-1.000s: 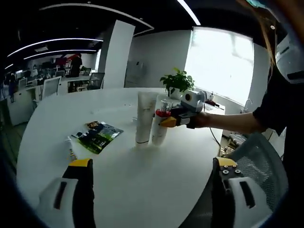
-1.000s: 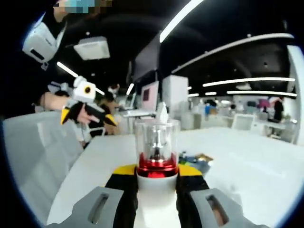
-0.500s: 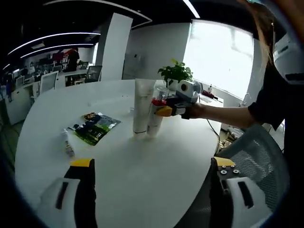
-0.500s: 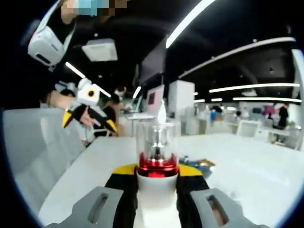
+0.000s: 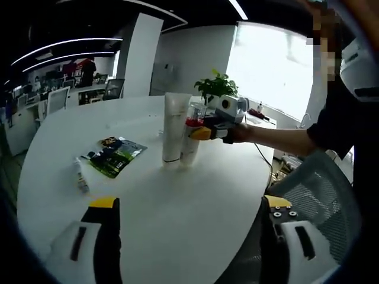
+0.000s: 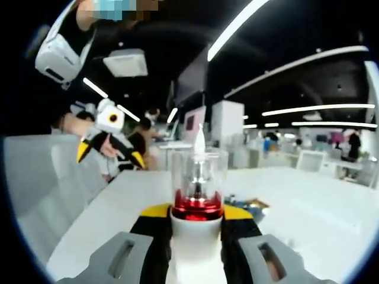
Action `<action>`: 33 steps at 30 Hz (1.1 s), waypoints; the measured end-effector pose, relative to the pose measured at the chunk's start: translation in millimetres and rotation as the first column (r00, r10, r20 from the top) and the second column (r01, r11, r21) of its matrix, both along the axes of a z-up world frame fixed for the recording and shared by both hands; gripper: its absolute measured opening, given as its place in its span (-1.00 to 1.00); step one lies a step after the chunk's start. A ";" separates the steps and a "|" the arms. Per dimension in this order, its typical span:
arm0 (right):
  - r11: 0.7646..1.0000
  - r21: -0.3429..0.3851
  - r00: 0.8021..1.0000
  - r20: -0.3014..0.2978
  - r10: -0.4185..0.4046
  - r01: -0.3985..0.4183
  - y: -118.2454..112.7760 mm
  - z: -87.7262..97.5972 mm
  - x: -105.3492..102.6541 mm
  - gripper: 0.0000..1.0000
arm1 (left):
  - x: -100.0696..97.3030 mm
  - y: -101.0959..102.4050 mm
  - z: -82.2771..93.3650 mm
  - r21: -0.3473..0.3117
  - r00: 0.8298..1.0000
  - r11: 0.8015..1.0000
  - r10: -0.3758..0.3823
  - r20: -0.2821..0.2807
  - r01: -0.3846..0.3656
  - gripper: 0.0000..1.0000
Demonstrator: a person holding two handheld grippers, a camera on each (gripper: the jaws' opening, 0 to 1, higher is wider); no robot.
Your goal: Arrange the skincare products in the storage area until every visible bottle or jar stands upright without overlapping.
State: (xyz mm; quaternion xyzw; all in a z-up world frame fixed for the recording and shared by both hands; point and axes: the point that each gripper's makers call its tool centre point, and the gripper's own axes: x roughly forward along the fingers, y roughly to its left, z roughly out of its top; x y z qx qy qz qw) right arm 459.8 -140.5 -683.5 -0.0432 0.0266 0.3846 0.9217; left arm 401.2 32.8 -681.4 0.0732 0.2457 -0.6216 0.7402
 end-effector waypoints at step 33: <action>0.998 -0.042 0.997 -0.058 -0.054 0.051 -8.0 -0.7 -12.8 -0.14 | -0.2 3.4 -12.9 0.056 1.000 0.998 0.002 -0.003 -0.002 0.82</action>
